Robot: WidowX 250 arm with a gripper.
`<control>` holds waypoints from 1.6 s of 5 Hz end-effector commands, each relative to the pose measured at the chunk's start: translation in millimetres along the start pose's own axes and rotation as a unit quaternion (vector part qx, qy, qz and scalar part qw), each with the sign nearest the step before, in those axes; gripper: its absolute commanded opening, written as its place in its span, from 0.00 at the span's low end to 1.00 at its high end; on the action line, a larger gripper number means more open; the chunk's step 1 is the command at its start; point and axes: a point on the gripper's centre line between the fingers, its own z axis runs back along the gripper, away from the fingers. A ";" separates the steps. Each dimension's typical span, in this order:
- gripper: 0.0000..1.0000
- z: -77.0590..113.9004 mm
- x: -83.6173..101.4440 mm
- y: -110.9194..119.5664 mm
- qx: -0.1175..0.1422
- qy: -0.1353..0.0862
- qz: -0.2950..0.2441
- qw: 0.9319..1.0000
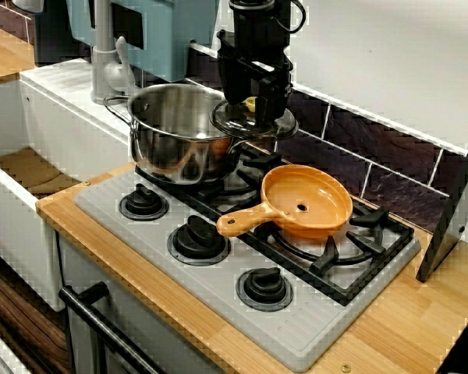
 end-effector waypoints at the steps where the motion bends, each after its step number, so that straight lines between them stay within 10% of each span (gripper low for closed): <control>1: 1.00 21.0 4.4 -5.5 -0.017 0.005 -0.007 1.000; 5: 1.00 69.1 -5.6 -11.8 -0.050 -0.010 -0.032 0.998; 8: 1.00 67.4 -54.5 -59.4 -0.017 -0.051 -0.065 0.996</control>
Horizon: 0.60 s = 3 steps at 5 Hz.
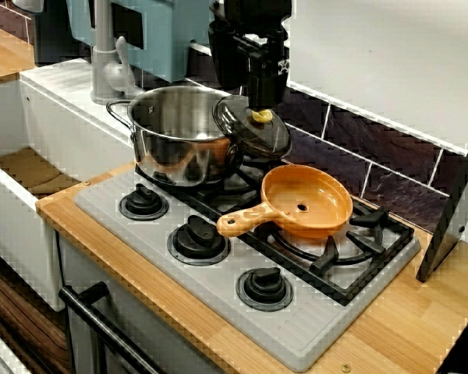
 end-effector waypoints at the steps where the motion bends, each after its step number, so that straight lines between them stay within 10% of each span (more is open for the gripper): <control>1: 1.00 -1.0 -21.6 -28.0 0.012 -0.029 0.004 0.999; 3: 1.00 -27.6 -21.4 -35.3 0.000 -0.017 0.018 1.000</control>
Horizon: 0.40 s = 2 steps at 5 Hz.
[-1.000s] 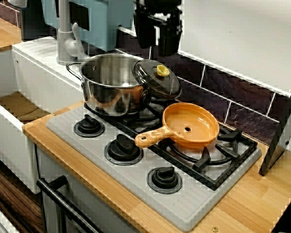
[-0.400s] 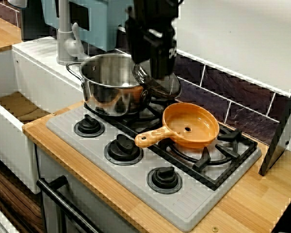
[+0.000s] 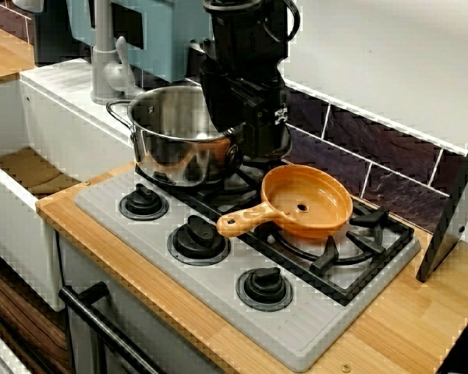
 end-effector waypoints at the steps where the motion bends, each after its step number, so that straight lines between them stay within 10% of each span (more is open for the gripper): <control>1: 1.00 -22.2 2.7 -2.6 0.005 -0.010 0.008 1.000; 2: 1.00 -31.9 1.6 -0.9 0.008 -0.019 0.013 1.000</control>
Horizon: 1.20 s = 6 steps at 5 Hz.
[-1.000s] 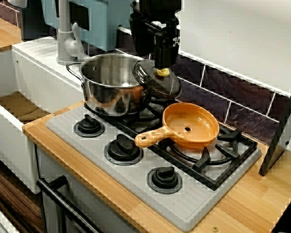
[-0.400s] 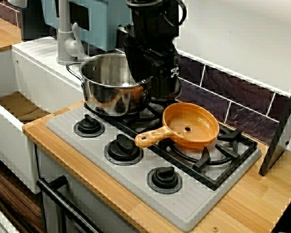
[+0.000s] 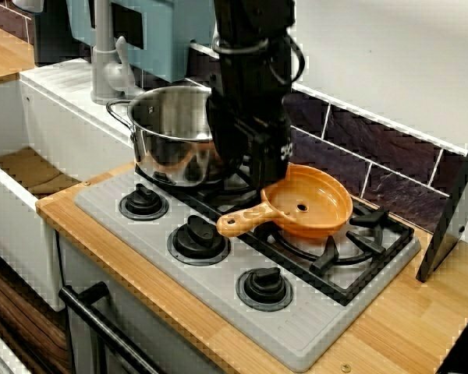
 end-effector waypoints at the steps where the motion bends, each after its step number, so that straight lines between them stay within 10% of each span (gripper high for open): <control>1: 1.00 -10.4 2.9 0.6 0.004 -0.033 0.006 0.999; 6: 1.00 -52.2 4.2 2.3 0.023 -0.019 0.016 0.999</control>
